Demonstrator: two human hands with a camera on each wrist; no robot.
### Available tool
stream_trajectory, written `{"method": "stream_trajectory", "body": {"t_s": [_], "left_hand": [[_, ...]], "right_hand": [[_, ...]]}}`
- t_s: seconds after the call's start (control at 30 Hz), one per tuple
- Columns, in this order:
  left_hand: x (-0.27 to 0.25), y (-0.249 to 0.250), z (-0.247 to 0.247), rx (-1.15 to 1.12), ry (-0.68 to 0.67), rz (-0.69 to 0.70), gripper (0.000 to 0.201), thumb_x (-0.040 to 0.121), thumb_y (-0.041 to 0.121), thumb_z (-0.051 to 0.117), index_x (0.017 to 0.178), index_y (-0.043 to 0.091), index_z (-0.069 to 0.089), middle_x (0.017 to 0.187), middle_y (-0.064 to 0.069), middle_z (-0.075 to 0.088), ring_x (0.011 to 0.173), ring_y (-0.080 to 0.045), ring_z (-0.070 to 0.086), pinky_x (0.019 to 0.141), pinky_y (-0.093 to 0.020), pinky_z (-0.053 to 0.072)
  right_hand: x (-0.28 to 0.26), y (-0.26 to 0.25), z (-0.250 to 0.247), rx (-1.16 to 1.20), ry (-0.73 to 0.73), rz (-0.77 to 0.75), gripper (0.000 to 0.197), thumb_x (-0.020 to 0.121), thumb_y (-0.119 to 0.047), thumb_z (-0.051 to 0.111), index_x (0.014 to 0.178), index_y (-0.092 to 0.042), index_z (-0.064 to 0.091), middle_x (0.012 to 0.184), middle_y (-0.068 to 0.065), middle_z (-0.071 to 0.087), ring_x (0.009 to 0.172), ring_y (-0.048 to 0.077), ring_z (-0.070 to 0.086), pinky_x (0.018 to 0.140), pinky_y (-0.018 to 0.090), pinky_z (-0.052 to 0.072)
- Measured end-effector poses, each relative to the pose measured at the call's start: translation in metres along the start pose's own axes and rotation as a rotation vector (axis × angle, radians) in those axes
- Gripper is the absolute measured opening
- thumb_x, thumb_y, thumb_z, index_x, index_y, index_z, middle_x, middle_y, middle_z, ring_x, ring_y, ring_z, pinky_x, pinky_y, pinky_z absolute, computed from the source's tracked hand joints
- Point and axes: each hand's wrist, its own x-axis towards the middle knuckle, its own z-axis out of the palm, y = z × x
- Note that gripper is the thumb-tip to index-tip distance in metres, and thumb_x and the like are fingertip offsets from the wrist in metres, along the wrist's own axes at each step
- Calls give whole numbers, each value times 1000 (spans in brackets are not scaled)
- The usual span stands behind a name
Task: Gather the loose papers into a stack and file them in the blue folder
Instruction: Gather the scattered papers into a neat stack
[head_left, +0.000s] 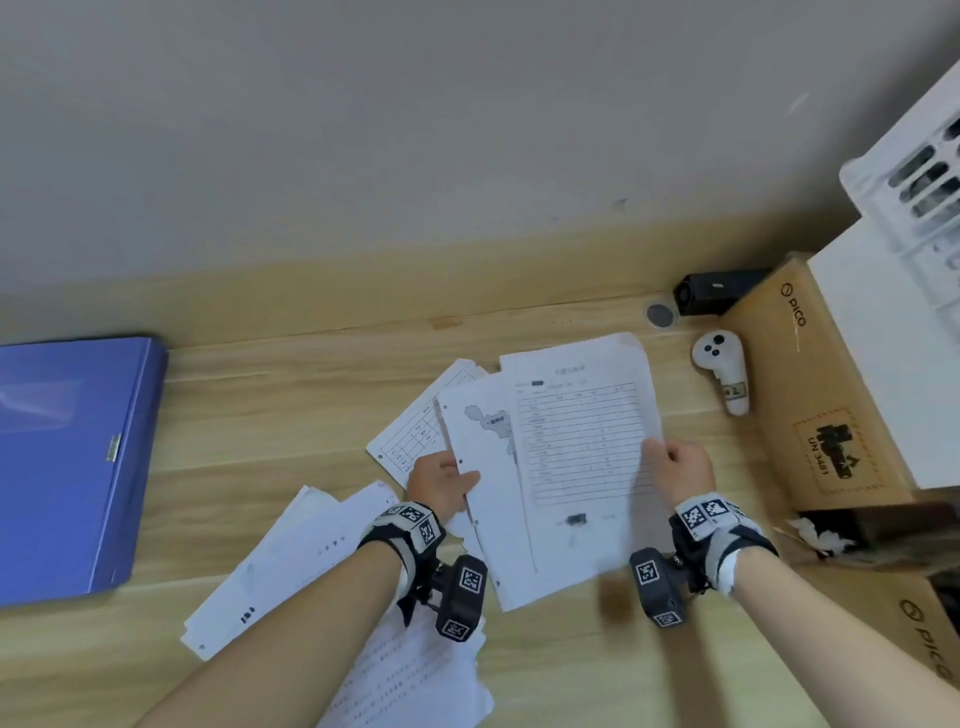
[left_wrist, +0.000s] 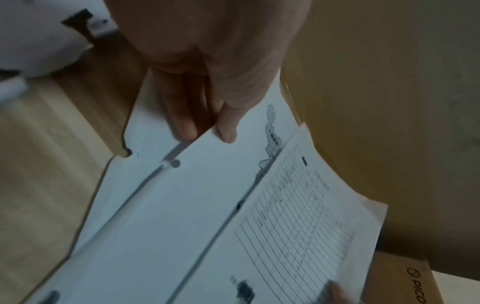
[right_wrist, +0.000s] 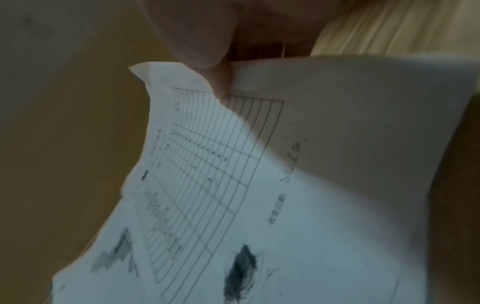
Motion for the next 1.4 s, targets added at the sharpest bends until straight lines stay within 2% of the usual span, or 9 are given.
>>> {"method": "stream_trajectory", "body": {"t_s": [0.27,0.43,0.5,0.6,0.8,0.93,1.1,1.23,1.4], "left_hand": [[4,1,-8,21,45,34,20,86,3,67,84,23,70,87,-10,78,79,-31,76,73,-49,63],[6,2,-10,-79,51,-11,18,83,4,67,87,20,73,93,-10,79,87,-31,76,80,-53,61],[1,7,-8,-133,14,-38,18,87,-1,67,93,15,72,100,-13,77,91,-32,75,81,-54,61],[-3,10,-5,-167,-36,-66,21,86,-3,68,96,15,73,104,-14,76,96,-33,74,82,-54,60],[-11,9,-16,-215,-63,-81,25,87,-4,67,111,3,70,105,-15,76,94,-32,75,82,-48,62],[-17,5,-38,-149,45,-45,17,92,-3,54,98,7,66,94,-14,72,78,-25,66,72,-34,54],[-25,-21,-82,-20,239,27,17,92,11,54,103,18,65,103,-8,71,92,-25,68,81,-39,57],[-36,-49,-117,36,384,44,17,91,12,56,101,20,68,102,-6,71,91,-24,67,85,-40,57],[-57,-80,-147,10,518,20,18,92,8,53,98,17,67,96,-3,67,84,-21,62,73,-29,50]], "right_hand": [[-3,3,1,-3,37,-25,34,92,-11,50,59,-11,42,56,4,43,56,21,38,51,30,31],[-5,-9,13,-32,-151,-53,30,91,-11,53,61,-13,49,60,2,50,56,17,44,51,27,33],[-6,-15,22,-78,-233,-79,6,85,-18,61,84,-16,65,79,0,65,71,16,60,61,29,47],[1,-18,39,-123,-274,-110,49,71,-35,72,115,-19,62,105,-4,66,94,16,64,82,35,54],[1,-44,50,-95,-255,-115,16,80,-25,72,86,-12,66,82,3,67,74,23,61,62,31,47],[5,-62,58,-79,-240,-246,10,86,-23,68,85,-14,63,79,0,66,73,21,59,60,30,44],[7,-82,85,-314,-242,-317,21,82,-33,68,93,-15,64,90,4,66,86,28,63,68,36,50],[4,-83,106,-527,-271,-275,67,69,-41,78,124,-13,51,121,8,55,114,29,53,92,47,51],[-7,-89,111,-638,-234,-236,43,69,-42,78,90,-8,63,91,10,66,93,32,60,73,40,57]]}}
